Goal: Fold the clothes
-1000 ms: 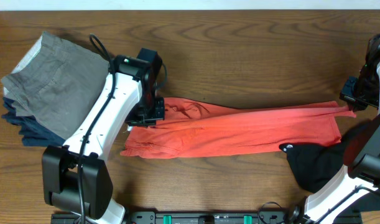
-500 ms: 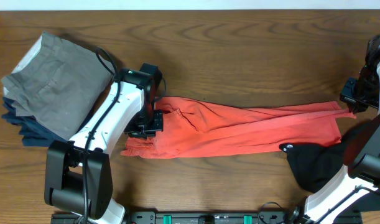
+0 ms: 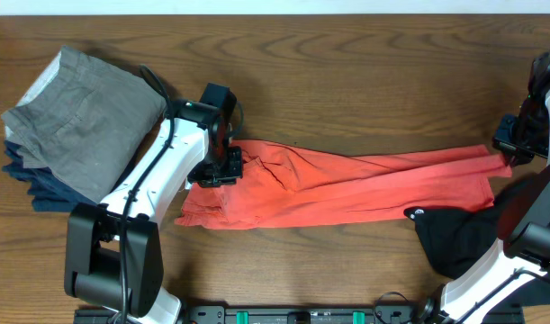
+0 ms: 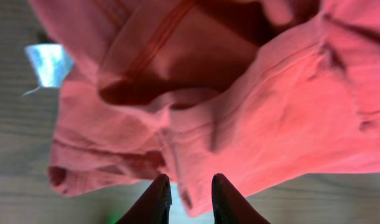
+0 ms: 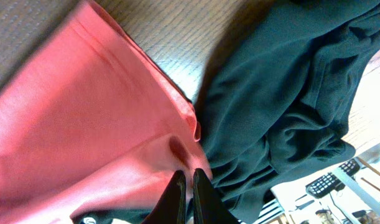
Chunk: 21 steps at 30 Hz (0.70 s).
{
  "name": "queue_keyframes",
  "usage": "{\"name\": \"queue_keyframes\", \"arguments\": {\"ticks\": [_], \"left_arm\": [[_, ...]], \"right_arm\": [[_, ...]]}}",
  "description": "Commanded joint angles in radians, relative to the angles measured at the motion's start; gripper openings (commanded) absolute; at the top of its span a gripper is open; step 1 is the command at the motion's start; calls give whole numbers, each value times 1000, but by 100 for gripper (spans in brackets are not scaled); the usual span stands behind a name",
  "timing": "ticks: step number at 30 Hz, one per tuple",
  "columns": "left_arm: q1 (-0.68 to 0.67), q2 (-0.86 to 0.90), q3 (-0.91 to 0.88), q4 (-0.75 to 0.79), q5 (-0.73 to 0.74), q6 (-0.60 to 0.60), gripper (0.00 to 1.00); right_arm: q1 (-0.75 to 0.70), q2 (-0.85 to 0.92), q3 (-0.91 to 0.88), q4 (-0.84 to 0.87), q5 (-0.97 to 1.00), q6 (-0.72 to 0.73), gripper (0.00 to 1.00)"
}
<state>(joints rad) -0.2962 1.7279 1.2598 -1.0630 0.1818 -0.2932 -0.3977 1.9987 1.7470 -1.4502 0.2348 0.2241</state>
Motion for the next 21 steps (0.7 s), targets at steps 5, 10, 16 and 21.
{"name": "queue_keyframes", "arguments": {"ticks": [5,10,16,21], "left_arm": [[3,-11,-1,-5,32,-19,25],[3,-11,-1,-12,32,-19,25],[3,-11,-1,-63,31,-18,25],[5,-20,-1,-82,-3,-8,20]], "right_arm": [[-10,2,-80,33,27,6,7],[-18,2,-128,71,31,6,20],[-58,2,-154,142,-55,-97,51],[-107,3,-241,259,-278,-284,64]]}}
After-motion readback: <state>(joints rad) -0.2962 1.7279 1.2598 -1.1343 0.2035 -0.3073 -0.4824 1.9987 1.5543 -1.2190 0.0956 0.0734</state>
